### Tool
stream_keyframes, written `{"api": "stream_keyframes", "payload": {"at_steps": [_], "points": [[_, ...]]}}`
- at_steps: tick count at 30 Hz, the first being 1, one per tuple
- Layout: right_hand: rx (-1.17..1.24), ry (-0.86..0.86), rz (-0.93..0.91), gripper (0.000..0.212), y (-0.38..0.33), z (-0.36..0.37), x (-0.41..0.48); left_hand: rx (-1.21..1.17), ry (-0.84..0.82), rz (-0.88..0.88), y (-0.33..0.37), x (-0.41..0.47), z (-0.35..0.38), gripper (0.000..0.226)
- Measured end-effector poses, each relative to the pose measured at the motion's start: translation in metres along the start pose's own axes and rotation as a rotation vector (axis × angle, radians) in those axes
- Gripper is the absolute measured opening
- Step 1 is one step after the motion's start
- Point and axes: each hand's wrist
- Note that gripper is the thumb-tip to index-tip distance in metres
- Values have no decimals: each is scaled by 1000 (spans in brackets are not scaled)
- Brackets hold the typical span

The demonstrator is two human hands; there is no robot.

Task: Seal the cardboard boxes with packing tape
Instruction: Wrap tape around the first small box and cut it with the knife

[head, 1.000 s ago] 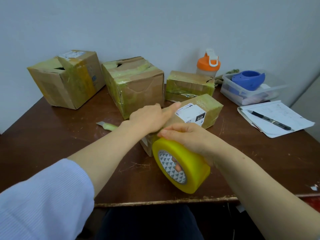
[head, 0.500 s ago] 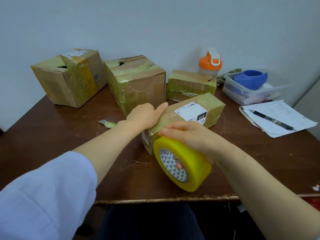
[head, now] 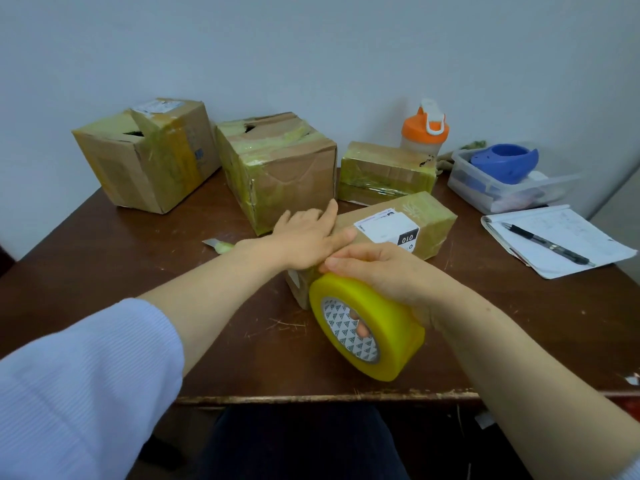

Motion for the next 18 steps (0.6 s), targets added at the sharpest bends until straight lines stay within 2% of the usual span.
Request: {"api": "stream_keyframes", "payload": {"at_steps": [3, 4, 6, 10, 14, 16, 18], "points": [[68, -7, 8, 29, 3, 2, -3, -415, 164, 143, -18, -14, -2, 55], [80, -2, 14, 30, 4, 1, -3, -512, 180, 158, -25, -20, 0, 53], [80, -3, 31, 31, 3, 0, -5, -662, 111, 142, -35, -28, 8, 55], [143, -46, 0, 32, -4, -5, -16, -787, 118, 98, -31, -26, 15, 53], [188, -18, -137, 38, -21, -24, -26, -977, 102, -126, -25, -24, 14, 36], [202, -17, -150, 51, -30, -31, -23, -939, 193, -133, -24, -23, 16, 30], [251, -42, -133, 57, -37, -30, -13, -967, 329, -80, -24, -24, 16, 39]]}}
Point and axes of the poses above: each hand's wrist, its own x-axis towards the middle knuckle, its own z-axis out of the palm, y = z × x, and after that the axes turned 11 degrees about -x, right-handed
